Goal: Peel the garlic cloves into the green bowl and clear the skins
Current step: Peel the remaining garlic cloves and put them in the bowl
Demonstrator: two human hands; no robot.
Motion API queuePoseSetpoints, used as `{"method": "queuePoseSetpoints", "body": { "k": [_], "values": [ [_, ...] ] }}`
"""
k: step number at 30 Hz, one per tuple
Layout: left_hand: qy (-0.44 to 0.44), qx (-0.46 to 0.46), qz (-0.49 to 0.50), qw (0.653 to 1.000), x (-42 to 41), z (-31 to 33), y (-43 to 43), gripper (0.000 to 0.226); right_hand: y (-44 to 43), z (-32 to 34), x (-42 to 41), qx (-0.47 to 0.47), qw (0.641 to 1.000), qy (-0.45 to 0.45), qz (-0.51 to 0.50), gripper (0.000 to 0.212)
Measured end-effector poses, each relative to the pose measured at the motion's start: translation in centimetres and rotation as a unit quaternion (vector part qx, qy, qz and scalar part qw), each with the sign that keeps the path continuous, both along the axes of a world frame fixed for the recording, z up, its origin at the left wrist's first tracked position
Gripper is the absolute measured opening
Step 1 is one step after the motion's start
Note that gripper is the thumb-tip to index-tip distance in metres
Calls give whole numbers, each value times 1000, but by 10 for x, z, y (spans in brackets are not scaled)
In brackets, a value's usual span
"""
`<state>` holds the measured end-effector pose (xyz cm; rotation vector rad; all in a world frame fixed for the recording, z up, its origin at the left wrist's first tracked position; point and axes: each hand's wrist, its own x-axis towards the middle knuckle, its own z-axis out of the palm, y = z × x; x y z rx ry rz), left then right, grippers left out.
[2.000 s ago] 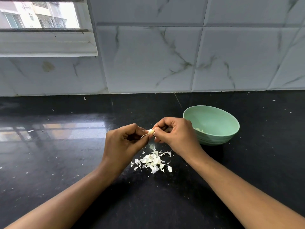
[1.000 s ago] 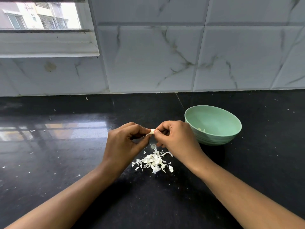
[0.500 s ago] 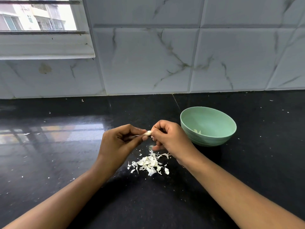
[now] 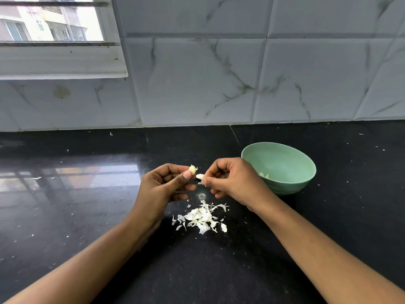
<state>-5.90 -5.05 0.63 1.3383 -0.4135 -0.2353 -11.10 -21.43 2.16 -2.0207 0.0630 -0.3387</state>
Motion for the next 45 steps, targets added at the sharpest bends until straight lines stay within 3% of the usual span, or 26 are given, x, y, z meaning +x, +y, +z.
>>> {"method": "queuePoseSetpoints", "body": {
  "k": [3, 8, 15, 25, 30, 34, 38, 45],
  "values": [
    [10, 4, -5, 1000, -1, 0, -1, 22, -1, 3, -1, -45, 998, -42, 4, 12],
    [22, 12, -19, 999, -1, 0, -1, 22, 5, 5, -4, -39, 995, -73, 48, 18],
    [28, 17, -33, 999, 0, -1, 0, 21, 6, 1, -3, -54, 989, -134, 16, 5],
    [35, 10, -29, 999, 2, -5, 0, 18, 10, -1, -3, -197, 961, -192, -13, 8],
    [54, -5, -17, 998, 3, -4, -1, 23, 20, -10, -4, -206, 968, -141, 36, 6],
    [67, -3, 3, 998, 5, -2, 0, 20, 2, 3, -1, -235, 970, -61, 14, 5],
    [58, 31, 5, 998, 6, -5, 0, 19, -14, 9, 1, -230, 970, 23, 69, 10],
    [-24, 98, 10, 995, 6, -8, 2, 10, -11, 8, -1, -156, 987, 17, 39, 13]
  ]
}}
